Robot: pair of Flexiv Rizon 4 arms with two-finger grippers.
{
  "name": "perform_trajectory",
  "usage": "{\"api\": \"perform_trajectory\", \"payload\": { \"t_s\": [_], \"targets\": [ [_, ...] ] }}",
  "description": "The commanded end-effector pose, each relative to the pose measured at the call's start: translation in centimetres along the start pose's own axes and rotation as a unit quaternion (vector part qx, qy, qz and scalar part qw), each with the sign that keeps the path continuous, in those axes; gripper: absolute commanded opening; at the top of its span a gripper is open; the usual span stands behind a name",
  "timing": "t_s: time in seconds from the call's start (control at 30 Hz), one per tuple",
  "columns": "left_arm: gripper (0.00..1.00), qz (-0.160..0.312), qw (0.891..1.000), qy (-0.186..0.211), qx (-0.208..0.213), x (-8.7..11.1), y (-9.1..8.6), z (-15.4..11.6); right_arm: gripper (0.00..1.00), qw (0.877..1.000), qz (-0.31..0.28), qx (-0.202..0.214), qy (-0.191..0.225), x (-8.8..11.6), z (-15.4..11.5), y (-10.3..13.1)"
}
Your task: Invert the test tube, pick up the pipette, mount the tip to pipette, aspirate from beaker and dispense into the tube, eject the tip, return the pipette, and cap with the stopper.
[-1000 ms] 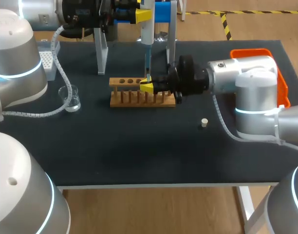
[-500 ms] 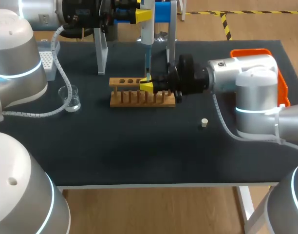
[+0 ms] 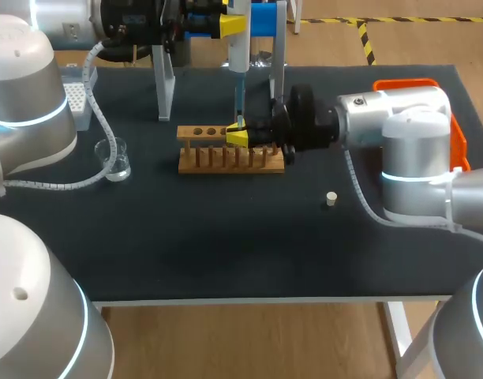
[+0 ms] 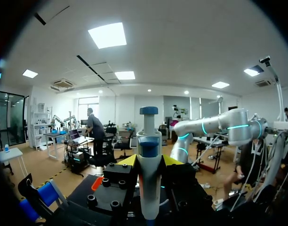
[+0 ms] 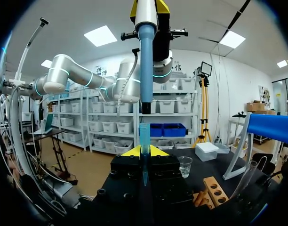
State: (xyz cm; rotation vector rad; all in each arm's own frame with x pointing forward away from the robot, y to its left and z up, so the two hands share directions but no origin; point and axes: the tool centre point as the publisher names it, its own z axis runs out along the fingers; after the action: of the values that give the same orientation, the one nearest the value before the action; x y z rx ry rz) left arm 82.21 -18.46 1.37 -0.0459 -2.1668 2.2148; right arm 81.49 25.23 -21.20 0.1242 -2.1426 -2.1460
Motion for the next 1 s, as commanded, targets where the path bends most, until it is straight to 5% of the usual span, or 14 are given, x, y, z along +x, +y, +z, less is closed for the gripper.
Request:
{"api": "perform_trajectory", "payload": {
  "t_s": [0.03,1.0],
  "targets": [
    [0.00,0.000,1.000,0.000,-0.001,0.02,-0.06,-0.01,0.00,1.000,0.000,0.001,-0.002,0.16,-0.07,0.11],
    [0.00,0.000,1.000,0.000,-0.001,0.02,-0.06,-0.01,0.00,1.000,-0.005,-0.002,-0.001,-0.12,0.00,1.00]
  ]
}}
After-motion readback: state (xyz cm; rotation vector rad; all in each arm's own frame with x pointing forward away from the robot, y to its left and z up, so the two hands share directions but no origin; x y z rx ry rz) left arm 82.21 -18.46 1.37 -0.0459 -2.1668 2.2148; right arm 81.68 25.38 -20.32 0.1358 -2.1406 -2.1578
